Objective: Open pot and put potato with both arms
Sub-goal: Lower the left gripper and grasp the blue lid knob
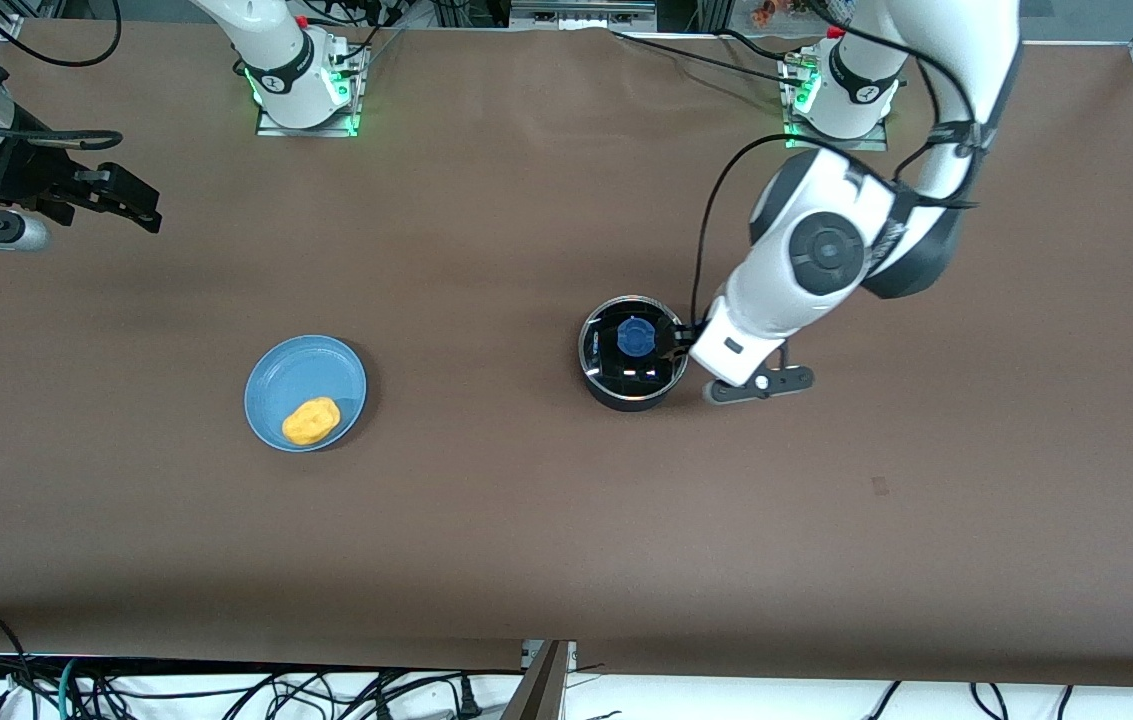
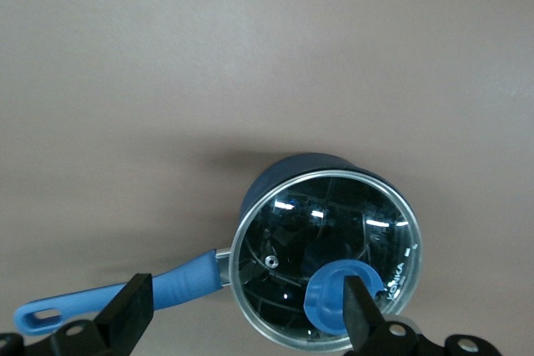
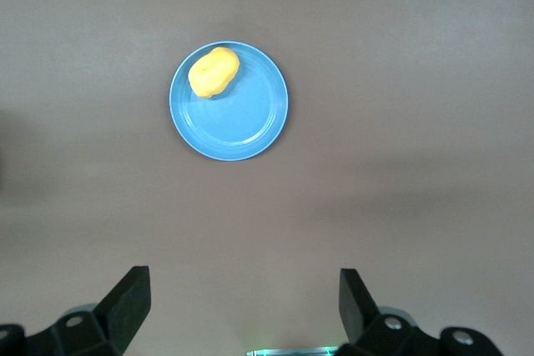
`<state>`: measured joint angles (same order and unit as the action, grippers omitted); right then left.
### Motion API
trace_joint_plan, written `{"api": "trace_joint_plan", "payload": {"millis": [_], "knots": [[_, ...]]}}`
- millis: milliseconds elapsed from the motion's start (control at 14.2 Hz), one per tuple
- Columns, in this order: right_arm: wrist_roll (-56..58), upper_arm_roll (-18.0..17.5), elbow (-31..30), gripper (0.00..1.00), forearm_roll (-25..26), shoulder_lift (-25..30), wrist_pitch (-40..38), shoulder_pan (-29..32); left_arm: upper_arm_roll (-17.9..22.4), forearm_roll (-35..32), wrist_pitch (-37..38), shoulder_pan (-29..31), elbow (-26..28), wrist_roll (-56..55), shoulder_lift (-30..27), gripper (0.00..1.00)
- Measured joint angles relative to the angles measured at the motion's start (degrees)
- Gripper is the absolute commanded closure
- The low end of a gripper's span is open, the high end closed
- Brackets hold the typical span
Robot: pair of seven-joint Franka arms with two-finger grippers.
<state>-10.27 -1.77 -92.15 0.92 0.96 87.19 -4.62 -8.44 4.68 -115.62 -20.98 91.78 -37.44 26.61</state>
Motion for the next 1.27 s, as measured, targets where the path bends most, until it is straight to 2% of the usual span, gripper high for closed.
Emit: {"api": "trace_joint_plan", "payload": {"millis": [494, 1271], "knots": [[0.0, -0.01, 0.0, 0.0, -1.41, 0.0, 0.21, 0.0, -0.02, -2.61, -2.39, -6.72, -0.01, -5.05, 3.8, 0.0], [0.0, 0.06, 0.0, 0.0, -1.42, -1.7, 5.05, 0.06, -0.53, -5.27, -4.79, -9.35, 0.59, -9.8, 6.44, 0.0]]}}
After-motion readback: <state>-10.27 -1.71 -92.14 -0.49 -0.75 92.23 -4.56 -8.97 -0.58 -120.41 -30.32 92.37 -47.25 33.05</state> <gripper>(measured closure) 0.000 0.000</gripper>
